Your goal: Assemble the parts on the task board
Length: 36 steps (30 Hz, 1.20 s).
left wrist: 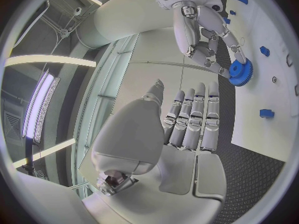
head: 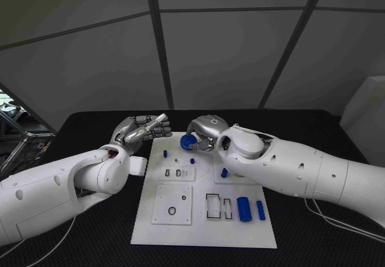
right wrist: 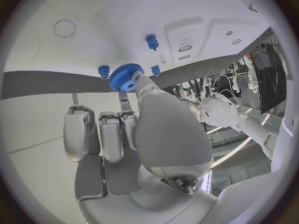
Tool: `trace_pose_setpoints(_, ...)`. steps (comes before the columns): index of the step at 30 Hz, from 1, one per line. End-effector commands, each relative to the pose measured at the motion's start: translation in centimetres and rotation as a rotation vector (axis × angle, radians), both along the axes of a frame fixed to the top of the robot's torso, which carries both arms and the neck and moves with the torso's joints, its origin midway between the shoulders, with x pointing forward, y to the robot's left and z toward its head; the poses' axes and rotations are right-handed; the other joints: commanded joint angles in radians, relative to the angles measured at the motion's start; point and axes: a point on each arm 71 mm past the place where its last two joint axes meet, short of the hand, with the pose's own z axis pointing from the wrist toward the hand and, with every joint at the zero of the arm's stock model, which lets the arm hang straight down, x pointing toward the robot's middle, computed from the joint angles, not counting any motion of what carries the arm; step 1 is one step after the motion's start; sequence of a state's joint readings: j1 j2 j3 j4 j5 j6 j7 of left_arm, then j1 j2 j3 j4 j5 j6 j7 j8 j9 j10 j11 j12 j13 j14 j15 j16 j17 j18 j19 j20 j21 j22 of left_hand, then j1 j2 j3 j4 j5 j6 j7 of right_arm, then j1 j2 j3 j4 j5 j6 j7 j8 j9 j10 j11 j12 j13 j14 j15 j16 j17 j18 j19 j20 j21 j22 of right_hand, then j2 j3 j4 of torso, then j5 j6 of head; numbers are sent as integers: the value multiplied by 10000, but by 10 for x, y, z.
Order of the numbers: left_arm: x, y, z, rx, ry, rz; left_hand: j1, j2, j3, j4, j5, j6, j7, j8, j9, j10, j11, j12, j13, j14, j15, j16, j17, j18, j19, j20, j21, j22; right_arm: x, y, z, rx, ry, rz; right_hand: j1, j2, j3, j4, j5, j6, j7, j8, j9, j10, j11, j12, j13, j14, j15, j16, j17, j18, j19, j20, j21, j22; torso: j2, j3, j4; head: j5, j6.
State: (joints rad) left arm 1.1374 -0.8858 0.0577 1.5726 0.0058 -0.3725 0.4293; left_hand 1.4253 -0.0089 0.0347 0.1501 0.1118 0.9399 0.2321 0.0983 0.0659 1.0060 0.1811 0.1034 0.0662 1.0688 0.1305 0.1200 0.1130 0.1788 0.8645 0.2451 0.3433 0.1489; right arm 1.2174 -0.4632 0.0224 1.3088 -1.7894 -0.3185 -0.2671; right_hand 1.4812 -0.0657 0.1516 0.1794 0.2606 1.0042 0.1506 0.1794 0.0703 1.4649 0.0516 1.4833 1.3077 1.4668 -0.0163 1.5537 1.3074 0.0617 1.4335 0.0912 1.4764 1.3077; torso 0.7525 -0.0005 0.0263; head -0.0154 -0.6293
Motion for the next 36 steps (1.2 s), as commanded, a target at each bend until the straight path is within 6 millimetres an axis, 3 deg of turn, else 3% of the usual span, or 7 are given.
trace_pose_setpoints(1, 0, -1, 2, -50, -69, -94, 7, 77, 25, -71, -21, 25, 44, -55, 1, 33, 24, -42, 2, 0, 73, -42, 17, 23, -30, 3, -18, -16, 0, 3, -4, -417, 87, 19, -142, -4, 72, -19, 8, 380, -230, 28, 99, 348, -66, -9, 1589, 969, -63, 41, 2299, -192, 47, -18, 51, 672, -10, -1, 13, 21, -26)
trace_pose_setpoints(7, -1, -1, 2, -57, -75, -108, 7, 77, 25, -71, -21, 25, 44, -55, 1, 33, 24, -42, 2, 0, 73, -42, 17, 23, -30, 3, -18, -16, 3, 5, -9, -631, 228, -59, -183, -23, 107, -14, -6, 358, -217, -9, 90, 319, -58, -44, 1554, 967, -57, 38, 2291, -191, 42, -15, 49, 669, -6, 23, -7, 64, -45)
trace_pose_setpoints(20, -1, -1, 3, -64, -78, -125, 7, 77, 25, -71, -21, 25, 44, -55, 1, 33, 24, -42, 2, 0, 73, -42, 17, 23, -30, 3, -18, -16, 8, 4, -12, -803, 159, -360, -310, -100, 207, -7, -40, 270, -170, -132, 60, 229, -20, -155, 1445, 955, -27, 16, 2239, -179, -5, 7, 21, 617, -2, 32, -32, 79, -56)
trace_pose_setpoints(29, -1, -1, 3, -61, -71, -126, 7, 77, 25, -71, -21, 25, 44, -55, 1, 33, 24, -42, 2, 0, 73, -42, 17, 23, -30, 3, -18, -16, 10, 3, -14, -896, 249, -491, -729, -318, 278, 99, -394, -306, 50, -558, -40, 79, 173, -340, 1272, 957, 130, 21, 2256, -174, -42, 129, -1, 588, -4, 30, -38, 72, -53)
trace_pose_setpoints(33, -1, -1, 3, -57, -64, -124, 3, 82, 26, -78, -23, 32, 41, -56, 2, 44, 21, -43, 3, 2, 72, -52, 20, 24, -37, 4, -21, -19, 10, 3, -15, -931, 470, -432, -1348, -501, 129, 427, -471, -794, 180, -835, -48, 65, 310, -348, 1274, 979, 258, 61, 2357, -173, -49, 253, -5, 591, 2, 33, -39, 76, -42)
trace_pose_setpoints(35, -1, -1, 3, -57, -60, -127, 3, 82, 26, -78, -23, 32, 41, -56, 2, 44, 21, -43, 3, 2, 72, -52, 20, 24, -37, 4, -21, -19, 10, 3, -17, -932, 682, -383, -2030, -562, 37, 930, -357, -819, 192, -844, -22, 74, 336, -330, 1295, 989, 294, 81, 2406, -171, -48, 309, -4, 600, -3, 31, -28, 67, -43)
trace_pose_setpoints(36, -1, -1, 3, -57, -59, -127, 3, 82, 26, -78, -23, 32, 41, -56, 2, 44, 21, -43, 3, 2, 72, -52, 20, 24, -37, 4, -21, -19, 10, 3, -17, -931, 730, -370, -2154, -560, 58, 1006, -311, -814, 198, -839, -16, 76, 337, -325, 1302, 991, 298, 84, 2415, -170, -48, 319, -3, 603, -3, 31, -28, 67, -43)
